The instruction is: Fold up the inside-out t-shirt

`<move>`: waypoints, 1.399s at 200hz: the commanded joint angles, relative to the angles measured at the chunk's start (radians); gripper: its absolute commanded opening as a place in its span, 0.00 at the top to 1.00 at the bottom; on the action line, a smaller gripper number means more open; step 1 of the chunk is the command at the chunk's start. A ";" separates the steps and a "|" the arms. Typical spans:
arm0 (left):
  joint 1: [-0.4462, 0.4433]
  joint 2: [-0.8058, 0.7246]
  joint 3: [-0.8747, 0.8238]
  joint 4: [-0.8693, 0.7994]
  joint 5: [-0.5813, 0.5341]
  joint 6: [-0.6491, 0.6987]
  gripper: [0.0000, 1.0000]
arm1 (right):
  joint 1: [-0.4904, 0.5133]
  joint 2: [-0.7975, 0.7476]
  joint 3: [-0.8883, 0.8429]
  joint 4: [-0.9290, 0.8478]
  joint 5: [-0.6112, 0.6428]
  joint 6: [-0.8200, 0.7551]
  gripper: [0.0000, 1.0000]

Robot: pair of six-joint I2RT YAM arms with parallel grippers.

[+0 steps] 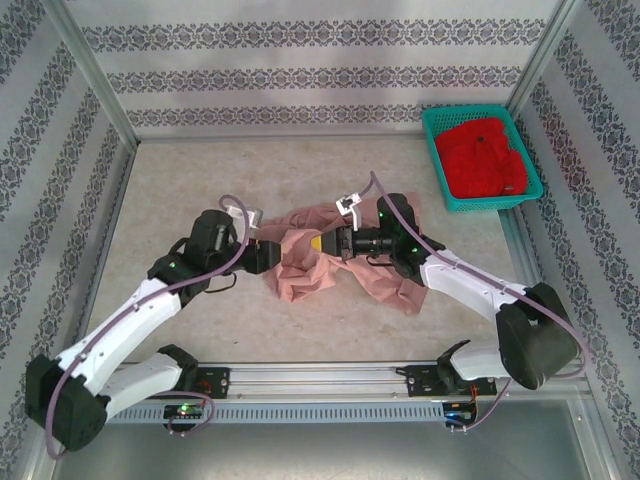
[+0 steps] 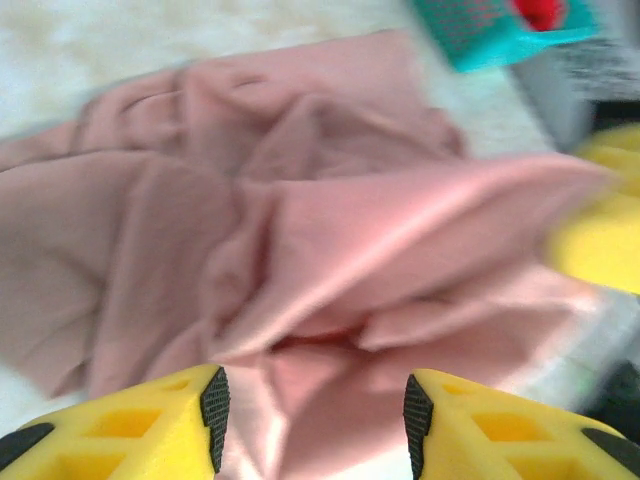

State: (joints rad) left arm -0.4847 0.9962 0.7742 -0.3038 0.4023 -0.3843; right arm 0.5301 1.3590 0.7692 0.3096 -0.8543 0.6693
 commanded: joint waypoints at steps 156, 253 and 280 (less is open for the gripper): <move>-0.095 0.302 0.107 0.235 0.224 0.128 1.00 | -0.064 -0.093 0.004 -0.189 0.119 -0.076 1.00; -0.107 0.230 0.332 -0.100 0.208 -0.188 1.00 | 0.095 -0.352 0.068 -0.617 0.648 -0.478 0.54; -0.132 0.235 0.358 -0.076 0.208 -0.225 1.00 | 0.156 -0.422 -0.055 -0.447 0.503 -0.448 0.44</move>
State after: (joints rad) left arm -0.5846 1.2282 1.0893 -0.3546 0.6262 -0.5266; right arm 0.6350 0.9554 0.7948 -0.2493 -0.2333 0.2485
